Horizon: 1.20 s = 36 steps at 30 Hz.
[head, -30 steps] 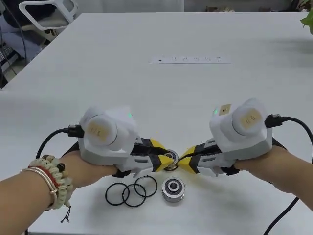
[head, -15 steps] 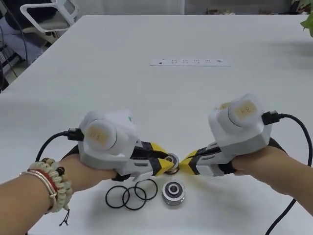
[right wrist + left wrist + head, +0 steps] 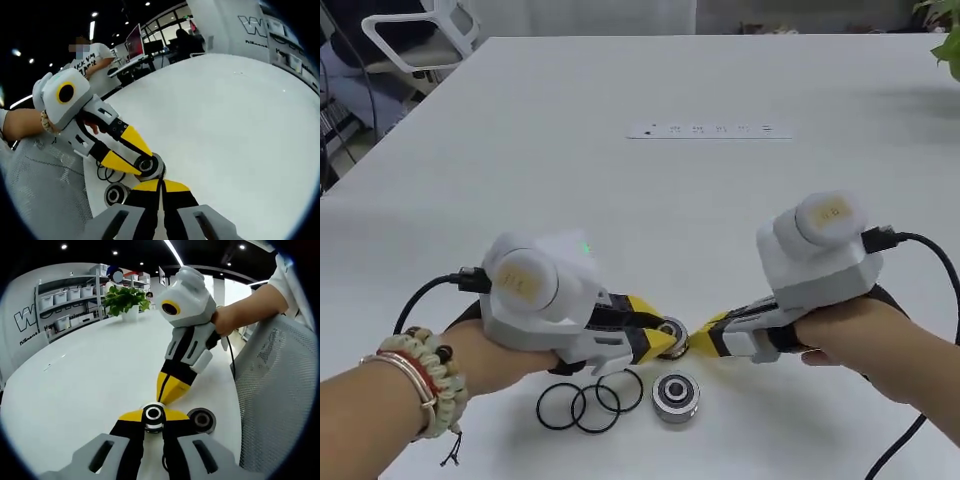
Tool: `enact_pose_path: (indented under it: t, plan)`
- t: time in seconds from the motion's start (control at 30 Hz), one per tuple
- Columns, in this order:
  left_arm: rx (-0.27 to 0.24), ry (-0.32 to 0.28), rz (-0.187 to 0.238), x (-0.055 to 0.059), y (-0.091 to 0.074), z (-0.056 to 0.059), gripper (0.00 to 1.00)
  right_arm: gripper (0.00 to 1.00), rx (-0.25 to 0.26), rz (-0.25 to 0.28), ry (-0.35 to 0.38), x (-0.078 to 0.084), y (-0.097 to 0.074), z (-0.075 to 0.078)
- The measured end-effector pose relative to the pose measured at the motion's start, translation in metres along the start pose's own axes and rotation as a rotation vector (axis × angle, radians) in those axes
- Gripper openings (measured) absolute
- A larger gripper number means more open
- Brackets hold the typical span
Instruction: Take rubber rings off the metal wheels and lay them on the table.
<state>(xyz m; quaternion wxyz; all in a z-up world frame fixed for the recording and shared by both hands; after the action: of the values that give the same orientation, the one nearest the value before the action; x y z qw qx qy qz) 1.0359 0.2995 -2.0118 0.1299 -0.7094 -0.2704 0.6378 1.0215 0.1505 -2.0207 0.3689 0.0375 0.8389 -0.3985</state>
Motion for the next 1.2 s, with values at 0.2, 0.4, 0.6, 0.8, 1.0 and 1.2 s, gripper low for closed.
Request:
enact_pose_path:
  t: [0.2,0.4,0.6,0.8,1.0,1.2]
  plan:
    - [0.000,-0.005,0.007,0.001,0.000,0.000,0.08,0.00,-0.021,0.023,0.030,-0.001,-0.002,-0.001]
    - [-0.001,-0.007,0.012,0.002,-0.001,0.000,0.08,0.00,-0.073,0.061,0.142,-0.005,-0.006,-0.003]
    - [-0.004,0.000,0.015,0.002,-0.002,0.001,0.08,0.00,-0.063,0.041,0.127,-0.007,-0.004,-0.007]
    - [-0.006,-0.001,0.021,0.002,-0.002,0.001,0.08,0.00,-0.050,0.035,0.087,-0.009,-0.003,-0.010]
    - [-0.007,-0.001,0.023,0.003,-0.002,0.000,0.08,0.00,-0.053,0.035,0.085,-0.010,-0.003,-0.012]
    - [-0.007,-0.003,0.024,0.003,-0.002,0.000,0.08,0.00,-0.053,0.035,0.059,-0.011,-0.001,-0.013]
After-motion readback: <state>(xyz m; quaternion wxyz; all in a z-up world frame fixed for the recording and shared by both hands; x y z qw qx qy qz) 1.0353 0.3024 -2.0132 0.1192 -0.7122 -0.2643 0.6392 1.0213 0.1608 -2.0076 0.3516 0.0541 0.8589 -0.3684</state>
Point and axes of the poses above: the centre of the closed fingertips' face, and the gripper's own axes: y roughly forward along the fingers, z roughly to its right, x roughly out of its underside, the point moved 9 cm from there along -y, roughly backward along the fingers, and after that the axes turned 7 degrees about y, right-handed, at the moved point
